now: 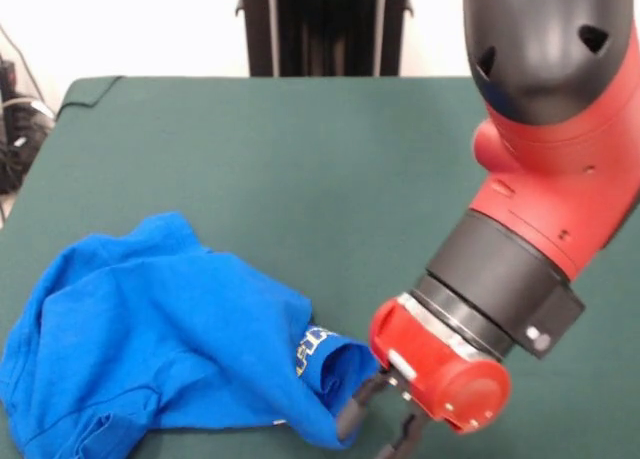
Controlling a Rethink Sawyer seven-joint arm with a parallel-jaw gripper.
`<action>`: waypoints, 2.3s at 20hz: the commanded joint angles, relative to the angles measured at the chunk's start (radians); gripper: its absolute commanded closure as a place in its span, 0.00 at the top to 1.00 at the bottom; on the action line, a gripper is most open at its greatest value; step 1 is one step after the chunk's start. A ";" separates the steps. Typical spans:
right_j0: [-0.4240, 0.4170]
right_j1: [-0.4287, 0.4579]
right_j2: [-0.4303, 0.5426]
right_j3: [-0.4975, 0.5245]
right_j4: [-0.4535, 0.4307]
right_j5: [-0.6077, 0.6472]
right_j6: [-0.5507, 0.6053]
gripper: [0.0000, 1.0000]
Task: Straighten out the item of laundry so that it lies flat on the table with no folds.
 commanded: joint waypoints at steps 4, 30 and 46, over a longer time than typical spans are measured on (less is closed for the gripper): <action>0.010 0.057 0.113 -0.085 0.104 0.033 0.002 1.00; -0.114 0.177 -0.116 -0.435 0.052 -0.029 0.080 1.00; -0.014 0.002 0.066 -0.070 0.305 0.490 -0.336 1.00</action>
